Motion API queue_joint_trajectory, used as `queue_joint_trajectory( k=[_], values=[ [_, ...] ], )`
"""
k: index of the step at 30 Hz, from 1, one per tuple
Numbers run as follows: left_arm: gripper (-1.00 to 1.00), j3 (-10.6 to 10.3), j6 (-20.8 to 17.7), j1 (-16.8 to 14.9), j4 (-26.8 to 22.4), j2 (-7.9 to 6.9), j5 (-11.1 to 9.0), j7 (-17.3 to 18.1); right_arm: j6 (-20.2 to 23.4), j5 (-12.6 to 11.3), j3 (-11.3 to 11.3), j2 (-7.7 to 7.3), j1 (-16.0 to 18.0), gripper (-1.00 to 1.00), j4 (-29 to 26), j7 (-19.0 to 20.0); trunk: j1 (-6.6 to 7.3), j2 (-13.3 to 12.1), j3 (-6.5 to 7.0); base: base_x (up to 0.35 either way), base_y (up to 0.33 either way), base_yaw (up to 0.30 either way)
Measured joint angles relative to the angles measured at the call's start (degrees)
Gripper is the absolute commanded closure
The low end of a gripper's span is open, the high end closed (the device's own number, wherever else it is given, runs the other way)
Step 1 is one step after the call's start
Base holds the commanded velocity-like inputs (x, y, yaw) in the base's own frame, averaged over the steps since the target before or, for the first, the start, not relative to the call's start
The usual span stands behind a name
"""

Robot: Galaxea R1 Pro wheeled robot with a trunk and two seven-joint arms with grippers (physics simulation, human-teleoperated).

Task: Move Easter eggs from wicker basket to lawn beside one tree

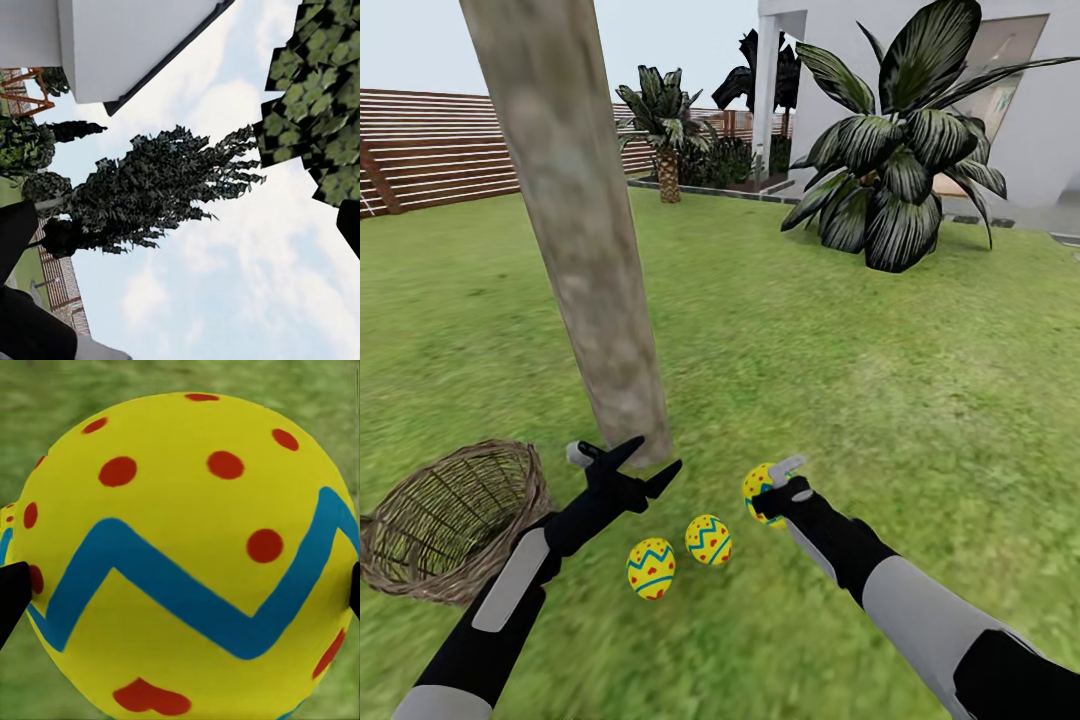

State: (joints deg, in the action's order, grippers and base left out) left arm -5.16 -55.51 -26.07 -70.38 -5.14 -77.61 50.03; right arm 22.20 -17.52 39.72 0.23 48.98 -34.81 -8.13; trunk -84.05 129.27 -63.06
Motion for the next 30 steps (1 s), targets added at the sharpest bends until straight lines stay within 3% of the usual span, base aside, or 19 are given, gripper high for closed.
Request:
queue_joint_trajectory(
  k=[5, 15, 20, 23, 30],
  values=[
    [-1.00, -0.08, 0.08, 0.02, 0.22, 0.01, 0.02, -0.07, -1.37, -0.25, 0.01, 0.09, 0.01, 1.00, 0.27, -0.10, 0.00, 0.00, 0.00, 0.000, 0.000, 0.117],
    [-1.00, -0.09, 0.09, 0.02, 0.28, 0.02, 0.00, -0.03, -1.40, -0.27, 0.14, 0.19, 0.02, 1.00, 0.99, -1.43, 0.02, 0.00, 0.00, 0.133, -0.139, 0.286],
    [-1.00, -0.09, 0.09, 0.02, 0.30, 0.03, 0.07, -0.03, -1.46, 1.93, 0.06, 0.89, 0.01, 1.00, 1.73, -1.77, 0.02, 0.00, 0.00, 0.214, -0.208, 0.289],
    [-1.00, -0.11, 0.09, 0.00, 0.32, 0.06, 0.04, -0.02, -1.54, 3.08, 0.02, 1.65, 0.00, 1.00, 3.02, -1.80, 0.03, 0.00, 0.00, 0.238, -0.209, 0.082],
    [-1.00, -0.10, 0.09, 0.00, 0.30, 0.01, 0.02, -0.04, -3.25, 3.28, -0.05, 1.54, 0.00, 1.00, 3.35, -1.79, 0.00, 0.00, 0.00, 0.047, -0.041, 0.005]
  ],
)
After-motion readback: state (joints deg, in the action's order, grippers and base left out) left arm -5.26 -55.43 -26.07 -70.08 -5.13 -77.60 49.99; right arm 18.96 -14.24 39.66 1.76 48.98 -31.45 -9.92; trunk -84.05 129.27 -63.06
